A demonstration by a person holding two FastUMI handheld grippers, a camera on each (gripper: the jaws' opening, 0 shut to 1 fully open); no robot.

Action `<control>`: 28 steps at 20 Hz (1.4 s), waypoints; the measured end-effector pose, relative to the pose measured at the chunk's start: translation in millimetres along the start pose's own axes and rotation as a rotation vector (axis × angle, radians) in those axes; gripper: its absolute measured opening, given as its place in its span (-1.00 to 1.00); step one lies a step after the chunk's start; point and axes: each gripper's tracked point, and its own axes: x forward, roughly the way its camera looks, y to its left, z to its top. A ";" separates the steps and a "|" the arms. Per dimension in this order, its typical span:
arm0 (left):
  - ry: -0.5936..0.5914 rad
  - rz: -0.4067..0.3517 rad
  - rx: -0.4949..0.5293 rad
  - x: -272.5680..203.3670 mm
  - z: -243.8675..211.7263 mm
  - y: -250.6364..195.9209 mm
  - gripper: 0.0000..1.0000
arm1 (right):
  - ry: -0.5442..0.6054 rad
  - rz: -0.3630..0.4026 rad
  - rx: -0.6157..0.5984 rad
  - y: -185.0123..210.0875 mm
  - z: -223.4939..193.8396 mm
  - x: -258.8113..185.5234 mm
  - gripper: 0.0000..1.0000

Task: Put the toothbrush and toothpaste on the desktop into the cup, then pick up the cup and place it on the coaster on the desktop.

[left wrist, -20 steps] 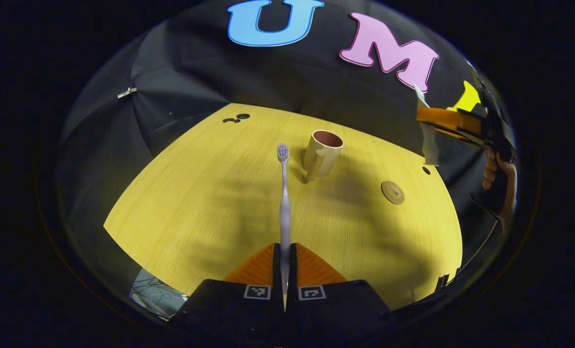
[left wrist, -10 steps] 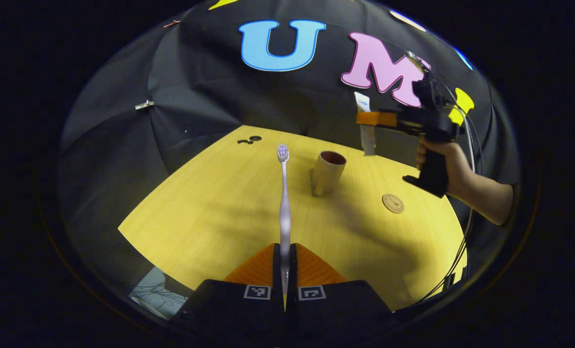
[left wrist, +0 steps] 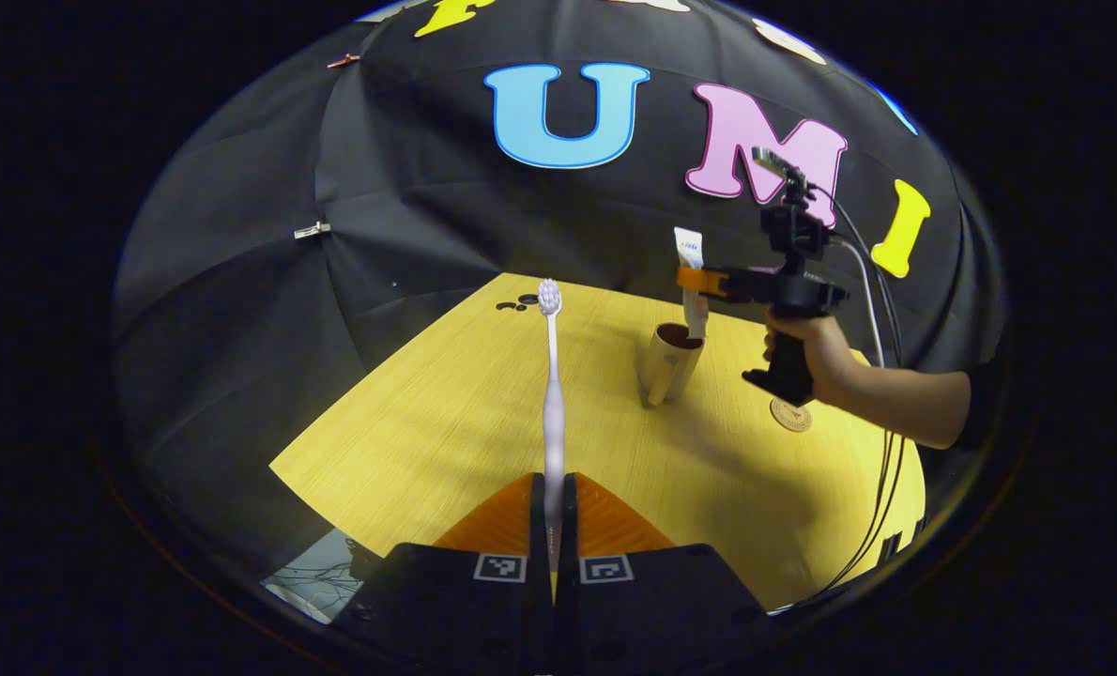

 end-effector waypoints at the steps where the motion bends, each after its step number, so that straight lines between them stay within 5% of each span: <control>1: -0.004 -0.010 -0.009 0.1 1.0 -2.9 -0.87 | 0.003 0.001 -0.010 1.6 -6.1 2.2 -0.46; 10: -0.005 -0.035 -0.056 9.9 -10.8 -17.4 -0.87 | -0.033 -0.012 -0.045 5.7 -26.6 10.9 -0.40; 11: -0.001 -0.041 -0.053 11.2 -13.3 -19.6 -0.96 | -0.024 -0.010 -0.039 5.7 -31.0 14.2 -0.51; 15: 0.013 -0.051 -0.058 14.6 -21.5 -25.2 -0.87 | 0.020 -0.007 -0.036 2.3 -51.0 18.1 -0.32; 20: 0.014 -0.064 -0.064 21.5 -21.6 -35.6 -0.78 | 0.013 0.025 0.004 1.2 -39.4 -3.3 0.71; 22: -0.009 -0.079 -0.060 26.9 -10.6 -41.5 -0.96 | 0.009 0.039 0.012 -1.4 -32.4 -17.2 0.82; 28: -0.139 -0.161 -0.063 67.0 47.5 -72.8 -0.87 | -0.011 0.027 0.032 -31.2 -11.2 -68.6 0.96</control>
